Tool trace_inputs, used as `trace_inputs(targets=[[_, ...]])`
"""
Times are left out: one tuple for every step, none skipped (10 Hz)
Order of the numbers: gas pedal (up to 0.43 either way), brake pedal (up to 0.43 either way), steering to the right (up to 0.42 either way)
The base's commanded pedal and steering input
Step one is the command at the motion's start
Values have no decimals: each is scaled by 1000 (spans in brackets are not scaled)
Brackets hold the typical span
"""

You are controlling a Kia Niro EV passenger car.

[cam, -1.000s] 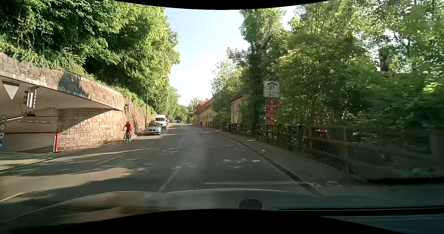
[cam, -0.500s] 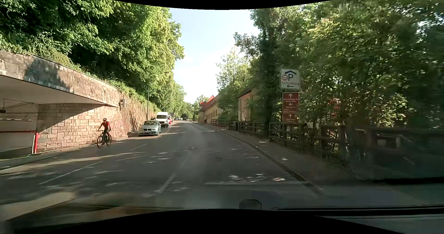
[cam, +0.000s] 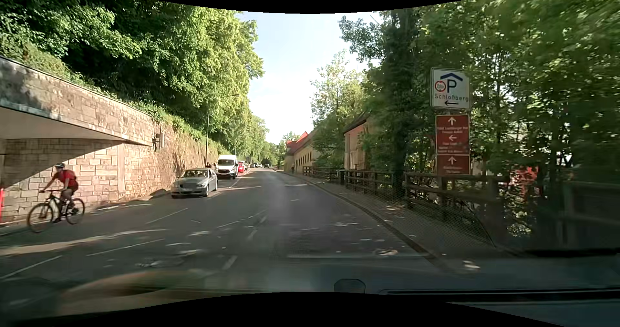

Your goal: Follow the waypoints while adhering to traffic rules and regulations

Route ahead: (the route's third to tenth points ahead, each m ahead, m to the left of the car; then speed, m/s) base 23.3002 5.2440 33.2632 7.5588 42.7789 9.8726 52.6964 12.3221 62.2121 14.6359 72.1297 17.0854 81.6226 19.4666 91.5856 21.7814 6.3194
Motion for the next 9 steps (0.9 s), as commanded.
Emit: trace_inputs(targets=[[287, 6, -48], [287, 6, -49], [287, 6, -49], [287, 6, -49], [287, 6, -49], [287, 6, -46], [287, 6, -45], [287, 6, -44], [287, 6, -40]])
